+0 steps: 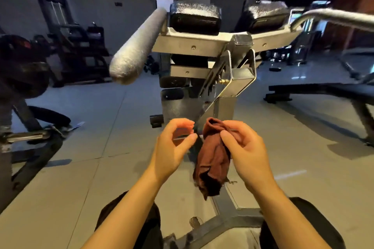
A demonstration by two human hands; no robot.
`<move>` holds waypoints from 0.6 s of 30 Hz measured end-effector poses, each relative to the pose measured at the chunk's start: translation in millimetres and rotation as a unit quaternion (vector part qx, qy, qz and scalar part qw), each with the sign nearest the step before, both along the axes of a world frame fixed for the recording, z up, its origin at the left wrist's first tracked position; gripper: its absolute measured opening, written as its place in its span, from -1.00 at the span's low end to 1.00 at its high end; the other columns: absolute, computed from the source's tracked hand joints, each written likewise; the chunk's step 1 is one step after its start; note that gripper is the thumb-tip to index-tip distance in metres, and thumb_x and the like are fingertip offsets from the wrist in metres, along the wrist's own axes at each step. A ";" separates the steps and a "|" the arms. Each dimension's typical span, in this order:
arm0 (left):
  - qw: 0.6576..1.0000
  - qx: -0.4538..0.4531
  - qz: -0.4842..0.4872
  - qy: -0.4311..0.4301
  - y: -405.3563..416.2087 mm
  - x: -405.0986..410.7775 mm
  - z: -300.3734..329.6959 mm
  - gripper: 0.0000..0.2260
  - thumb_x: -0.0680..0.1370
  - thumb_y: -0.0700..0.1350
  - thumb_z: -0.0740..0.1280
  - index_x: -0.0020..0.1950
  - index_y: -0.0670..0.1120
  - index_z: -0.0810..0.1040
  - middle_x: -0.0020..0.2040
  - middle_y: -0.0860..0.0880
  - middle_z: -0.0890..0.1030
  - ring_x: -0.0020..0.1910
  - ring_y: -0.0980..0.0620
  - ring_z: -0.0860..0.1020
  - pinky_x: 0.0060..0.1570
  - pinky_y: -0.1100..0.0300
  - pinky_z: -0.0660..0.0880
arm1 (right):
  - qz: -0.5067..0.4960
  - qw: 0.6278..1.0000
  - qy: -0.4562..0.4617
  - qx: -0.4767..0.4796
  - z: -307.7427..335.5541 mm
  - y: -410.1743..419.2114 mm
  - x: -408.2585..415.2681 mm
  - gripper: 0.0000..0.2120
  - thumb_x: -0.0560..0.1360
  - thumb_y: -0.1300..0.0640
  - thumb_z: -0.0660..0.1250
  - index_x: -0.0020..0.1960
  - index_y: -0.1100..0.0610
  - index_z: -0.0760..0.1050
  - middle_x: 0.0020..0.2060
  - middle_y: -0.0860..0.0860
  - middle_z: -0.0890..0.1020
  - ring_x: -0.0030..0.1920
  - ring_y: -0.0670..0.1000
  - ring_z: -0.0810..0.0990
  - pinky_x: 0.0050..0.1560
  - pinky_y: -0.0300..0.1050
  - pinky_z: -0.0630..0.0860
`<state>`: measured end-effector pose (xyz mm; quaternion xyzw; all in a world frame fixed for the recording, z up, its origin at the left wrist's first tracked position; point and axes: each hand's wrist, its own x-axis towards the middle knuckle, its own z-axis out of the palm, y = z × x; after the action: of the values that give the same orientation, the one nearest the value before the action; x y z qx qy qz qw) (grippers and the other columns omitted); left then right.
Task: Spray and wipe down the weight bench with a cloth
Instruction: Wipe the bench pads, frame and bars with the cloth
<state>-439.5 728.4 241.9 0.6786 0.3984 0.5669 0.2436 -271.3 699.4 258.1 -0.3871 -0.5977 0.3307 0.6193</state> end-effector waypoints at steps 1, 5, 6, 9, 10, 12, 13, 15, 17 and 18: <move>1.000 0.024 -0.004 0.006 -2.6 -3.5 3.2 -0.82 0.53 -0.20 0.38 0.04 0.06 0.53 0.02 0.06 0.60 0.02 0.15 0.58 -0.01 0.35 0.49 | -0.023 0.999 0.025 -0.004 4.4 -9.9 -4.3 -0.82 0.57 0.29 0.28 0.08 0.05 0.54 -0.18 -0.03 0.70 -0.16 -0.04 0.69 -0.13 -0.16 0.63; 0.997 0.069 -0.042 -0.010 -22.7 -30.9 22.7 -0.83 0.55 -0.19 0.38 -0.04 0.11 0.55 -0.03 0.11 0.61 -0.02 0.19 0.58 -0.05 0.41 0.47 | -0.132 0.986 0.096 0.021 19.6 -51.2 -36.5 -0.79 0.57 0.24 0.29 -0.01 -0.08 0.42 -0.37 0.09 0.64 -0.36 0.08 0.60 -0.35 -0.07 0.52; 0.995 0.078 -0.063 -0.017 -27.3 -40.3 28.0 -0.85 0.54 -0.16 0.37 -0.04 0.11 0.56 -0.04 0.13 0.61 -0.02 0.17 0.58 -0.04 0.38 0.48 | -0.162 0.982 0.087 0.042 22.6 -59.8 -47.5 -0.77 0.57 0.26 0.29 -0.08 -0.08 0.44 -0.40 0.07 0.61 -0.39 0.06 0.56 -0.37 -0.06 0.47; 0.989 0.095 -0.112 -0.029 -38.3 -68.7 39.1 -0.89 0.52 -0.09 0.33 -0.02 0.12 0.56 -0.04 0.14 0.61 0.00 0.15 0.58 -0.02 0.35 0.50 | -0.231 0.969 0.037 0.080 30.5 -80.8 -82.8 -0.71 0.57 0.32 0.28 -0.18 -0.04 0.49 -0.35 -0.02 0.58 -0.37 -0.06 0.56 -0.37 -0.20 0.47; 0.986 0.094 -0.133 -0.036 -42.9 -77.9 42.1 -0.91 0.53 -0.07 0.34 -0.02 0.12 0.56 -0.03 0.14 0.60 0.00 0.15 0.58 -0.02 0.36 0.49 | -0.254 0.963 0.021 0.084 33.8 -87.0 -95.7 -0.71 0.57 0.33 0.28 -0.18 -0.04 0.52 -0.30 -0.06 0.61 -0.33 -0.09 0.59 -0.33 -0.24 0.50; 0.976 0.110 -0.183 -0.033 -52.0 -97.0 46.8 -0.93 0.52 0.01 0.34 -0.01 0.12 0.56 -0.03 0.14 0.59 0.01 0.12 0.58 -0.02 0.35 0.49 | -0.300 0.949 -0.014 0.092 40.1 -97.9 -123.6 -0.71 0.57 0.32 0.27 -0.15 -0.04 0.58 -0.20 -0.07 0.65 -0.19 -0.08 0.64 -0.22 -0.21 0.57; 0.970 0.121 -0.209 -0.018 -56.4 -105.8 48.1 -0.88 0.51 0.05 0.33 0.01 0.10 0.56 -0.02 0.14 0.58 0.02 0.10 0.58 -0.02 0.32 0.50 | -0.321 0.942 -0.025 0.093 42.4 -102.2 -137.2 -0.71 0.58 0.31 0.26 -0.13 -0.05 0.60 -0.17 -0.08 0.66 -0.14 -0.07 0.65 -0.17 -0.18 0.58; 0.955 0.133 -0.264 0.020 -62.7 -121.7 53.0 -0.76 0.47 0.11 0.34 0.08 0.05 0.57 0.02 0.16 0.57 0.07 0.10 0.56 0.02 0.29 0.50 | -0.364 0.926 -0.033 0.096 49.3 -109.8 -163.3 -0.72 0.59 0.27 0.25 -0.06 -0.07 0.62 -0.10 -0.11 0.68 -0.05 -0.09 0.65 -0.07 -0.13 0.60; 0.942 0.119 -0.308 0.050 -62.0 -134.4 59.8 -0.64 0.43 0.15 0.38 0.17 0.05 0.56 0.09 0.18 0.57 0.11 0.17 0.55 0.09 0.31 0.48 | -0.395 0.912 -0.036 0.103 56.8 -115.9 -186.6 -0.76 0.60 0.15 0.23 0.04 -0.13 0.61 0.00 -0.16 0.67 0.05 -0.13 0.63 0.03 -0.12 0.57; 0.938 0.118 -0.322 0.055 -59.7 -140.0 62.3 -0.63 0.43 0.13 0.41 0.20 0.06 0.56 0.10 0.19 0.58 0.12 0.20 0.54 0.11 0.32 0.47 | -0.404 0.908 -0.037 0.101 59.1 -118.9 -197.1 -0.77 0.58 0.08 0.21 0.08 -0.16 0.59 0.03 -0.21 0.66 0.09 -0.16 0.61 0.06 -0.15 0.54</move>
<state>-579.5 668.7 304.1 0.8245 0.1010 0.4631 0.3091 -468.4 580.5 317.2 -0.5430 -0.4427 -0.0246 0.7131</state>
